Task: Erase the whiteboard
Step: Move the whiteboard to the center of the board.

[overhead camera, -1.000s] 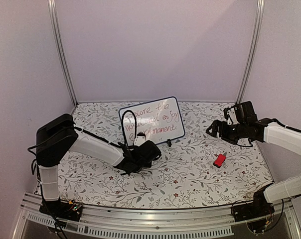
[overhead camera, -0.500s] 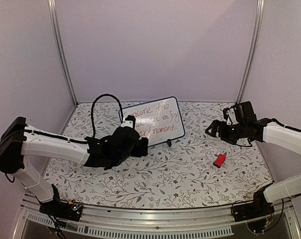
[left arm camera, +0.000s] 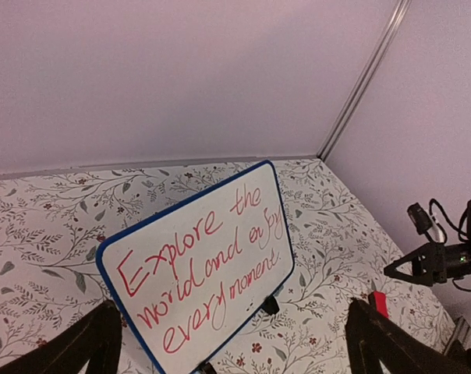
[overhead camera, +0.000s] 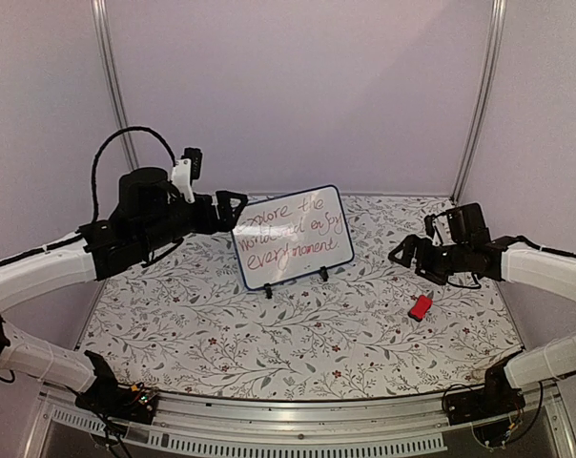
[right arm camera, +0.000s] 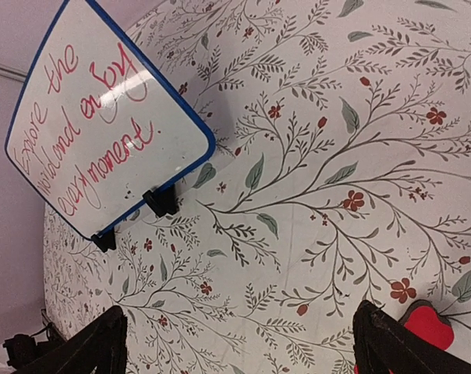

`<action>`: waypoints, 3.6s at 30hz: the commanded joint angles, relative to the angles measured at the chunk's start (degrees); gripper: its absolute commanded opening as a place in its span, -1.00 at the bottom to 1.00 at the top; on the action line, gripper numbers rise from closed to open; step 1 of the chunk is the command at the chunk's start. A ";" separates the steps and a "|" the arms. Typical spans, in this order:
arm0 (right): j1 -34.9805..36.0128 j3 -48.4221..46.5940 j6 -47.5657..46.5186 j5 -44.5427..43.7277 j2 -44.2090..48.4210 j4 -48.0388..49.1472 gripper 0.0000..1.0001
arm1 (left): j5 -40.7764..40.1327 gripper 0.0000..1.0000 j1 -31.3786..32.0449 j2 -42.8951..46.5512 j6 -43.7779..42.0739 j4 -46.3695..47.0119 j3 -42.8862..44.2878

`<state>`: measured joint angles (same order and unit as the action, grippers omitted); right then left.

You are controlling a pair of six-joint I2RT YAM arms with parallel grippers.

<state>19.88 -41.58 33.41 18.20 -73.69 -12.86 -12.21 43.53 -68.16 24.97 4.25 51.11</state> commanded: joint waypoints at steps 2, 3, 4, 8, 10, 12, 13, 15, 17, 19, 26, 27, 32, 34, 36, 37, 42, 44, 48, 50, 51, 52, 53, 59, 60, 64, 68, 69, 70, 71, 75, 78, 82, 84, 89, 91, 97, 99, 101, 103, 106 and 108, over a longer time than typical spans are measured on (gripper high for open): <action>0.00 -1.31 1.87 -12.11 8.10 -0.63 0.98 | 9.70 0.99 -5.96 -2.87 -3.31 -11.47 7.56; 0.00 -1.45 1.64 -13.35 9.17 -0.64 0.98 | 10.61 0.99 -6.86 -3.77 -3.49 -12.62 8.92; 0.00 -1.41 1.39 -14.26 10.65 -0.37 0.98 | 12.27 0.99 -7.92 -4.83 -3.59 -13.53 10.17; -0.01 0.13 -0.87 -17.06 16.43 2.03 0.98 | 20.44 0.99 -11.93 -9.01 -3.29 -15.88 15.00; -0.02 1.30 -2.24 -19.58 19.71 3.52 0.98 | 24.89 0.99 -14.27 -11.51 -3.28 -16.85 17.37; 0.03 2.66 -1.47 -23.29 22.70 4.48 0.98 | 29.33 0.99 -16.40 -13.97 -3.48 -17.56 19.63; 0.01 3.53 -1.23 -24.02 24.91 5.49 0.98 | 30.87 0.99 -17.25 -15.14 -3.58 -17.73 20.93; 0.01 4.35 -1.83 -23.77 27.72 6.56 0.98 | 32.92 0.99 -18.92 -17.49 -3.70 -18.26 22.66; -0.07 3.16 -2.90 -21.86 28.48 5.12 0.98 | 34.47 0.99 -20.36 -19.96 -3.93 -18.57 23.86; -0.08 1.51 -3.82 -20.22 27.57 2.92 0.98 | 36.30 0.99 -21.69 -21.47 -4.09 -18.48 24.58; -0.06 0.27 -4.27 -20.05 21.57 -1.77 0.98 | 44.87 0.99 -26.42 -25.93 -0.47 -10.47 19.88; -0.02 0.08 -4.22 -20.43 20.66 -2.45 0.98 | 46.01 0.99 -26.91 -26.48 -0.09 -9.14 19.17; 0.01 0.16 -4.63 -19.98 18.35 -3.77 0.98 | 49.27 0.96 -27.84 -28.89 -0.38 -6.44 18.13; 0.03 0.38 -4.84 -18.84 17.37 -3.33 0.98 | 50.47 0.88 -28.34 -29.63 -0.03 -4.08 17.37; 0.32 0.58 -4.81 -16.94 16.06 -2.57 0.98 | 51.46 0.72 -29.03 -30.67 0.81 -1.57 16.50; 0.54 0.66 -4.70 -16.42 15.71 -2.12 0.98 | 51.97 0.62 -29.29 -31.24 1.10 -1.11 16.40; 1.19 0.71 -4.41 -15.06 14.16 -0.82 0.98 | 52.98 0.26 -29.90 -32.88 1.50 -0.25 16.49; 1.23 0.71 -4.49 -14.88 13.80 -0.60 0.98 | 52.79 0.22 -30.17 -33.20 1.76 0.08 16.49; 1.35 0.75 -4.64 -14.53 13.37 -0.39 0.98 | 53.38 0.06 -30.68 -34.19 2.21 0.85 17.11; 1.46 0.72 -4.67 -14.42 13.10 -0.28 0.98 | 53.49 -0.03 -30.96 -34.84 2.26 0.93 17.59; 1.48 0.71 -4.67 -14.34 12.97 -0.21 0.98 | 53.70 -0.08 -31.03 -35.23 2.25 1.00 17.92; 1.58 0.71 -4.67 -14.26 12.88 -0.01 0.98 | 53.93 -0.13 -31.09 -35.61 2.31 1.10 18.10; 1.63 0.67 -4.64 -14.24 12.81 0.03 0.98 | 54.37 -0.15 -31.17 -36.08 2.38 1.30 18.28; 1.88 0.54 -4.67 -14.33 12.38 0.10 0.98 | 55.70 -0.22 -31.22 -37.29 2.21 1.73 18.66; 1.84 0.54 -4.67 -14.33 12.35 0.12 0.98 | 55.82 -0.25 -31.22 -37.38 2.15 1.77 18.67; 1.85 0.54 -4.71 -14.33 11.96 0.12 0.98 | 55.98 -0.54 -31.23 -37.51 2.37 2.24 18.47; 1.84 0.54 -4.91 -14.83 11.90 0.12 0.98 | 55.68 -0.77 -30.91 -37.18 3.00 2.51 17.57; 1.83 0.54 -4.99 -14.92 11.90 0.09 0.98 | 55.37 -0.79 -30.62 -36.94 3.06 2.52 17.25; 1.83 0.61 -5.02 -15.02 11.97 0.11 0.98 | 55.03 -0.79 -30.35 -36.76 3.33 2.64 16.72; 1.85 0.67 -5.11 -15.11 11.96 0.12 0.98 | 54.67 -0.81 -29.98 -36.51 3.69 2.75 16.21; 1.87 0.97 -5.34 -15.38 12.24 0.13 0.98 | 52.83 -0.89 -27.83 -35.50 4.62 2.83 14.40; 1.90 1.23 -5.52 -15.47 12.26 0.22 0.98 | 49.78 -0.92 -25.81 -34.29 4.57 1.51 13.53; 1.85 1.56 -5.46 -15.38 12.26 0.53 0.98 | 46.52 -0.92 -23.67 -31.94 5.78 2.08 10.99; 1.85 1.74 -5.47 -15.30 12.26 0.80 0.98 | 45.31 -0.93 -22.70 -30.28 6.31 3.31 9.32; 1.86 1.64 -5.37 -14.86 11.32 0.78 0.98 | 41.56 -0.99 -20.11 -25.90 7.25 4.21 5.28; 1.88 1.59 -5.12 -15.36 10.99 0.41 0.98 | 39.98 -0.99 -19.21 -23.43 7.44 4.22 3.45; 2.08 1.23 -2.84 -22.24 10.07 -4.79 0.98 | 38.22 -1.00 -17.97 -18.72 8.20 4.98 -0.60; 2.29 1.07 -1.25 -25.35 9.16 -7.95 0.98 | 38.45 -1.00 -17.85 -18.25 8.08 4.98 -0.92; 2.51 1.70 1.76 -27.10 8.25 -9.89 0.98 | 39.09 -0.90 -17.67 -18.27 8.00 4.85 -0.93; 3.09 3.05 3.71 -27.85 7.50 -10.64 0.98 | 39.34 -0.74 -17.34 -18.45 8.14 4.38 -0.76; 5.29 4.79 7.95 -30.20 6.63 -11.44 0.98 | 39.26 -0.30 -17.02 -17.92 8.70 3.49 -0.62; 7.06 5.71 11.04 -31.77 6.31 -11.83 0.98 | 39.27 -0.08 -16.93 -17.23 8.86 2.74 -0.30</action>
<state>24.16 -37.78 37.30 -8.64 -66.52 -21.65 27.29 25.78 -87.50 33.34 8.23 50.63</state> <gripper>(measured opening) 0.989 0.374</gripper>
